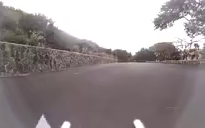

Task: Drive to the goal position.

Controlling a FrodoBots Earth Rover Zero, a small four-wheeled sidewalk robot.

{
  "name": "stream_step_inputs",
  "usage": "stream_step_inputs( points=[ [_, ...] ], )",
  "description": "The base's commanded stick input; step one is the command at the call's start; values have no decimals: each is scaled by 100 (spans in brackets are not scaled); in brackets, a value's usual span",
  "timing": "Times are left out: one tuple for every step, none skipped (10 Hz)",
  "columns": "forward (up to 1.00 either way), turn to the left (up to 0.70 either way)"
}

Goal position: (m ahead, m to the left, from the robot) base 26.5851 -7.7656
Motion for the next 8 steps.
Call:
stream_step_inputs(
  points=[
    [50,0],
    [50,0],
    [50,0],
    [50,0],
    [50,0],
    [50,0],
    [50,0],
    [50,0]
  ],
)
